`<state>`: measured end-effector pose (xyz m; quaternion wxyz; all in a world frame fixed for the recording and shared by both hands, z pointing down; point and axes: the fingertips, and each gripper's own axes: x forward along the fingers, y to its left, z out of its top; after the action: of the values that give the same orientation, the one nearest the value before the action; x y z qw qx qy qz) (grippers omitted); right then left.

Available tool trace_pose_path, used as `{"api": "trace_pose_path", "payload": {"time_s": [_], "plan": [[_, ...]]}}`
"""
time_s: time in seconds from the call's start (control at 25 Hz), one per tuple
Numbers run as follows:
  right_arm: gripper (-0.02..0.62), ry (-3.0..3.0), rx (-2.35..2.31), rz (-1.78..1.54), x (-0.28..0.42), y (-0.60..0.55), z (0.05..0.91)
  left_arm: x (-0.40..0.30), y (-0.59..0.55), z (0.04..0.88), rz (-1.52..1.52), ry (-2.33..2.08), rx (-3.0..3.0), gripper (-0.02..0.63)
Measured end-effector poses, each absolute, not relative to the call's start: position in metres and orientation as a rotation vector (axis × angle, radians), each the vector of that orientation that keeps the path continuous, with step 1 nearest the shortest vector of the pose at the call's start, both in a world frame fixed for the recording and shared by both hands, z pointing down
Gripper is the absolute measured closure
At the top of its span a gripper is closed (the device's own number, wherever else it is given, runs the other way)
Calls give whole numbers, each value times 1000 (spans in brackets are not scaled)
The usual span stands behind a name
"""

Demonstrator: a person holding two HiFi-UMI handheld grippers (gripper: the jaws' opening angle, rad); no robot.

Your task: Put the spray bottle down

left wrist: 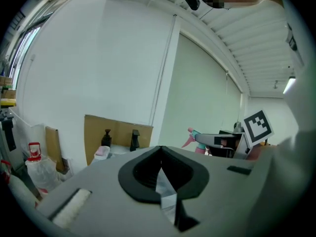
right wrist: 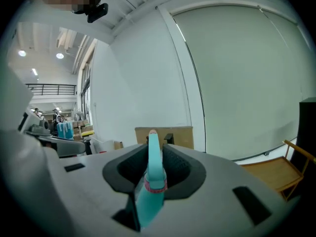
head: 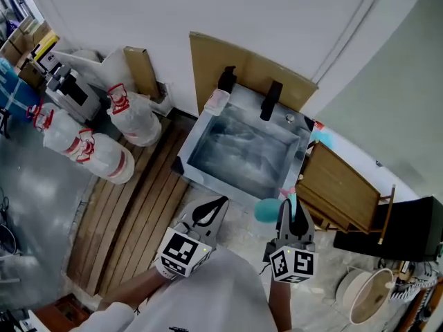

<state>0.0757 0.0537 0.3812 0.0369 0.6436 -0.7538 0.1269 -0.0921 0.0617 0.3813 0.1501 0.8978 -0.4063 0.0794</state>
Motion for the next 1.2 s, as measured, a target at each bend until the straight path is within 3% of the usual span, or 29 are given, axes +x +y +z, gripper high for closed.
{"api": "trace_pose_path", "payload": {"time_s": [0.48, 1.2], "plan": [[514, -2256, 2024, 363, 60, -32, 377, -96, -24, 383, 218, -1073, 2619, 601], [514, -2252, 1976, 284, 102, -64, 373, -61, -59, 384, 277, -1053, 2584, 601]]}}
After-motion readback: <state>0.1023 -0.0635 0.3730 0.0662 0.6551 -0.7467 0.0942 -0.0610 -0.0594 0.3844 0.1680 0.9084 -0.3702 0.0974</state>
